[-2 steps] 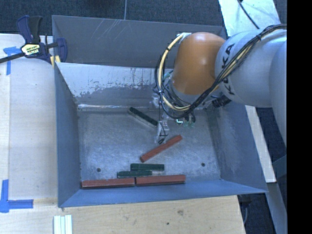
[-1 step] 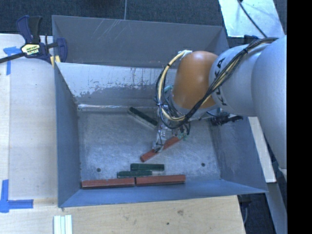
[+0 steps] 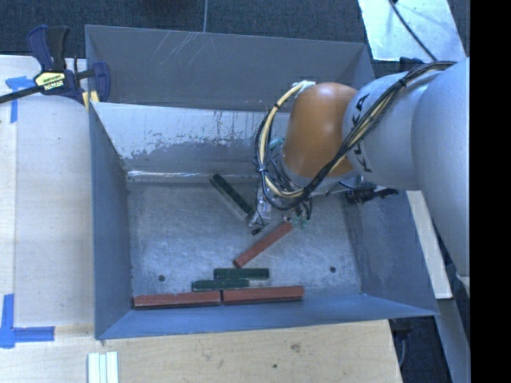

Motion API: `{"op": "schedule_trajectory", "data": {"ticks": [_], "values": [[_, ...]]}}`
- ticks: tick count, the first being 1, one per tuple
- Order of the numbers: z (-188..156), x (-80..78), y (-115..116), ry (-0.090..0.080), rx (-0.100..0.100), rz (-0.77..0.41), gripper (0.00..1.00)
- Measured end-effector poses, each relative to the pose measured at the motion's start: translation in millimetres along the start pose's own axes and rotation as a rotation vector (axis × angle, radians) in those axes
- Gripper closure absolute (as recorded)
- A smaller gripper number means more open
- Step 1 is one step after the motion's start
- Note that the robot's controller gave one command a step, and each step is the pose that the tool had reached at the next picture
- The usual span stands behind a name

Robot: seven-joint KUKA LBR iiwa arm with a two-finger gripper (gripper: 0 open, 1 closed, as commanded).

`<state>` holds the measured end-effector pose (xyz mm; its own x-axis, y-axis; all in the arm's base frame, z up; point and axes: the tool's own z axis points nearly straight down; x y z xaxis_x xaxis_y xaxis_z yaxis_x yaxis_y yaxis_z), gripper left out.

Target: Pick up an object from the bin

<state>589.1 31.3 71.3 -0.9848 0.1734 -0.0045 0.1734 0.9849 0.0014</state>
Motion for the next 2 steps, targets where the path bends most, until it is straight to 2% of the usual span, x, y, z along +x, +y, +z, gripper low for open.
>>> {"op": "schedule_trajectory", "data": {"ticks": [1,2], "values": [[0.8,0.6,-0.3,0.002,0.0,0.0,0.0],[-24.1,18.9,-20.2,0.005,0.001,-0.247,0.0]]}}
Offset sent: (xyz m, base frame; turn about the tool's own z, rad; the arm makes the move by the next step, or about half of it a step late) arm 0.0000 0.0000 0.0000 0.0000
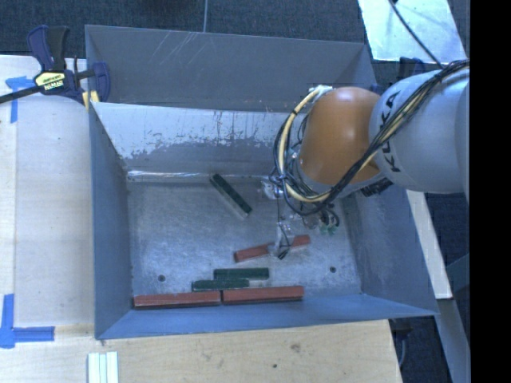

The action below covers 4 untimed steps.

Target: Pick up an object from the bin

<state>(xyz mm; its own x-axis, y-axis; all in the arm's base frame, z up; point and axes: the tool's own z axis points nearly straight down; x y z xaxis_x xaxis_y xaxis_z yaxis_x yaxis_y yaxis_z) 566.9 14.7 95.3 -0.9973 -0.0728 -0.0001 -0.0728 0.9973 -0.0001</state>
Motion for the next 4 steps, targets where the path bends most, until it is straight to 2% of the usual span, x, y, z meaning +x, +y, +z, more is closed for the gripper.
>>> {"op": "schedule_trajectory", "data": {"ticks": [1,2,3,4], "values": [[14.7,77.2,29.1,0.005,-0.001,-0.018,0.0],[25.3,29.7,-1.8,-0.005,0.0,0.122,0.0],[25.0,37.4,18.5,-0.001,0.0,-0.106,0.0],[24.8,37.1,18.1,-0.002,0.0,-0.104,1.0]]}}
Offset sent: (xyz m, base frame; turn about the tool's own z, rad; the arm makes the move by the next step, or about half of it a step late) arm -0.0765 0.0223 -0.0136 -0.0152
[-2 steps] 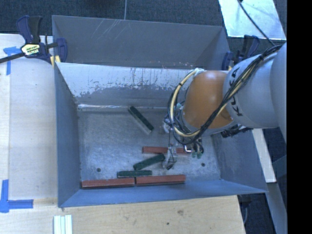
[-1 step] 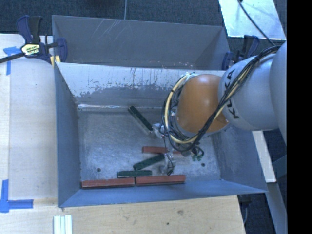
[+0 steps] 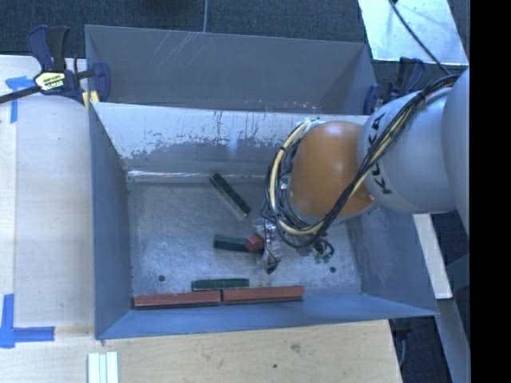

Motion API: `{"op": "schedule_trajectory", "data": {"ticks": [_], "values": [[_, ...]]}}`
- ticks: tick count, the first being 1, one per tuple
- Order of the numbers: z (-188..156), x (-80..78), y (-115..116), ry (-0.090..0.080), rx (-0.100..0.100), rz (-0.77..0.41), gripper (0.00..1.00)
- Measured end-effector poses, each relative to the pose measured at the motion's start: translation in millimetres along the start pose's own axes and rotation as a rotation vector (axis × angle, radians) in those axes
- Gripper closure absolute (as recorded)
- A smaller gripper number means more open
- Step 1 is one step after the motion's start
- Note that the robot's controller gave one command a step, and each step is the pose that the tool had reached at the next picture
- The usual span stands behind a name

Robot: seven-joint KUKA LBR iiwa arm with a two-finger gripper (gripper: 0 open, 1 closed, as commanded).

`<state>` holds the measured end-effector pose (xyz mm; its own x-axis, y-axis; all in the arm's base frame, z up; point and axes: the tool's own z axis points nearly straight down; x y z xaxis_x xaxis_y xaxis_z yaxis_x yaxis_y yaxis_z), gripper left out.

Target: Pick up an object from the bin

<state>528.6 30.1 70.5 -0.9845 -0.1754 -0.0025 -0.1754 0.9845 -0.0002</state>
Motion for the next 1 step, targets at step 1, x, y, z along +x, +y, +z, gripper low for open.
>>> {"op": "schedule_trajectory", "data": {"ticks": [1], "values": [[-160.6,-13.9,19.1,-0.01,0.001,0.013,1.0]]}}
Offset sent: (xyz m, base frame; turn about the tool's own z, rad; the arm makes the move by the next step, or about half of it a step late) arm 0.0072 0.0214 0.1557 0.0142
